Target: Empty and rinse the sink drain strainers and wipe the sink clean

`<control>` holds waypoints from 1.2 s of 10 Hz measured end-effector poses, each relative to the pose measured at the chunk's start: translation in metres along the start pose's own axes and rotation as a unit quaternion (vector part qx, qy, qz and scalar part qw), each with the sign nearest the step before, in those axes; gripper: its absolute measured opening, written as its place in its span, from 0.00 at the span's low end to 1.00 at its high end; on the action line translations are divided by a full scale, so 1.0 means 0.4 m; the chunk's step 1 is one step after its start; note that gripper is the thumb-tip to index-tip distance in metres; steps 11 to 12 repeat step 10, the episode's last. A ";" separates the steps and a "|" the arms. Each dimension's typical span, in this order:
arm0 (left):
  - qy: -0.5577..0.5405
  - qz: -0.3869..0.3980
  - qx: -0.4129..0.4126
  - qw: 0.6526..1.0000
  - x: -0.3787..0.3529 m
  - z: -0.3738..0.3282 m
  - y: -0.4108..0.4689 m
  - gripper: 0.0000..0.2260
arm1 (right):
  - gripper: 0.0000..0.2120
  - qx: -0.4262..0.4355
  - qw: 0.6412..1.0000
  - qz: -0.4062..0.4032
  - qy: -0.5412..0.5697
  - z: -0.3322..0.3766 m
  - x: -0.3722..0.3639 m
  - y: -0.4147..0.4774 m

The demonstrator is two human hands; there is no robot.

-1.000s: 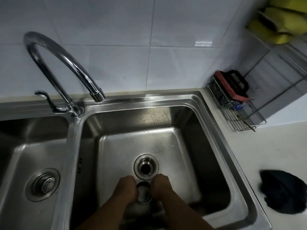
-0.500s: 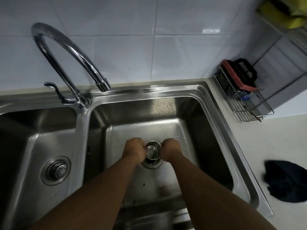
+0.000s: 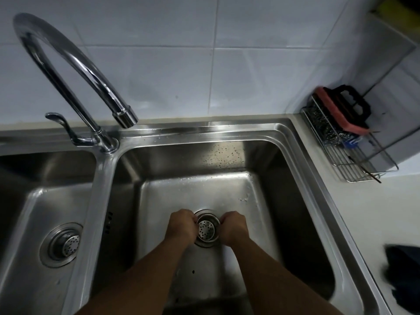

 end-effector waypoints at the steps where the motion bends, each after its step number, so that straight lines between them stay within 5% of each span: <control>1: 0.001 -0.001 0.004 1.000 -0.016 0.019 0.009 0.08 | 0.13 -0.012 1.000 0.004 0.003 -0.015 -0.037 0.012; 6: 0.069 -0.020 0.032 0.997 -0.057 0.069 0.046 0.11 | 0.14 -0.079 0.989 -0.037 0.122 -0.048 -0.056 0.050; 8: 0.066 -0.018 0.038 0.997 -0.063 0.070 0.045 0.12 | 0.12 -0.061 0.998 -0.006 0.025 -0.018 -0.098 0.059; 12: 0.044 0.004 0.040 0.998 -0.053 0.093 0.006 0.06 | 0.15 0.018 1.000 -0.012 0.010 0.024 -0.098 0.017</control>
Point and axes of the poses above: each hand's wrist, its own y-axis towards the middle knuckle, its own x-axis out of the back of the hand, z = x × y, the point moved 10 cm from there along y, towards the middle knuckle, and after that the axes turned 14 degrees about -y, right-handed, at the moved point
